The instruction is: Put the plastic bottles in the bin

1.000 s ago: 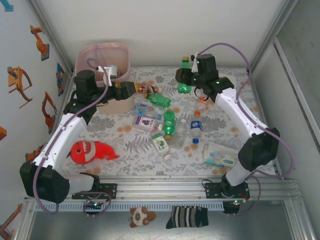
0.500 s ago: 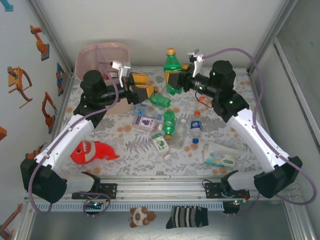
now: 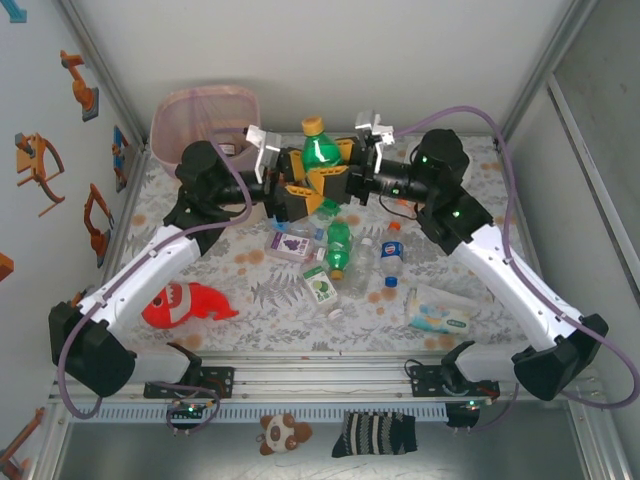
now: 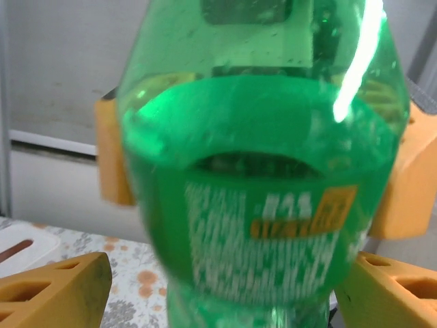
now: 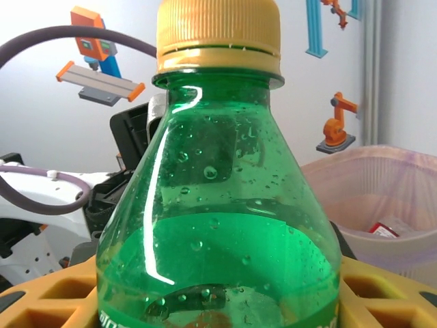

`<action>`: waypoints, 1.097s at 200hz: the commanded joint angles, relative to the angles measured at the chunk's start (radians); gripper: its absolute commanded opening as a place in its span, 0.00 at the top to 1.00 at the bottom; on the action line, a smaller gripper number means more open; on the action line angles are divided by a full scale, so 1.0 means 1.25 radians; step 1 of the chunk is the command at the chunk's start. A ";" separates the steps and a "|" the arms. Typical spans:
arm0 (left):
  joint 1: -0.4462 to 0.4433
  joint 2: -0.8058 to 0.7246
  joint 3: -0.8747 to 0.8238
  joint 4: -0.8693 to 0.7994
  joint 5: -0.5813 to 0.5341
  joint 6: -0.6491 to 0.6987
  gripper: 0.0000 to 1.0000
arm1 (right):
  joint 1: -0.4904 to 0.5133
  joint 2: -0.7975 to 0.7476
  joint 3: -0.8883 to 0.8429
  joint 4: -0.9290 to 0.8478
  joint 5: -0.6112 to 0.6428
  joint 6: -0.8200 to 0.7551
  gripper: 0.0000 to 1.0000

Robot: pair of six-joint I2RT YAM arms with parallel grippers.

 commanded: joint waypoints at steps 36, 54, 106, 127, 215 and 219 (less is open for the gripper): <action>-0.030 0.011 0.042 0.046 0.062 0.033 0.27 | 0.033 -0.017 0.023 0.036 0.004 -0.008 0.56; -0.031 0.011 0.042 0.044 0.062 0.037 0.31 | 0.039 -0.019 0.023 0.039 0.012 -0.011 0.56; -0.032 0.005 0.042 0.032 0.063 0.047 0.40 | 0.045 -0.024 0.021 0.029 0.030 -0.024 0.56; -0.032 -0.005 0.040 0.013 0.063 0.063 0.45 | 0.046 -0.026 0.021 0.018 0.036 -0.031 0.56; -0.028 -0.032 0.045 -0.056 0.041 0.125 0.54 | 0.048 -0.073 0.017 -0.054 0.073 -0.073 0.32; -0.028 -0.032 0.045 -0.057 0.040 0.125 0.54 | 0.048 -0.077 0.016 -0.059 0.077 -0.075 0.31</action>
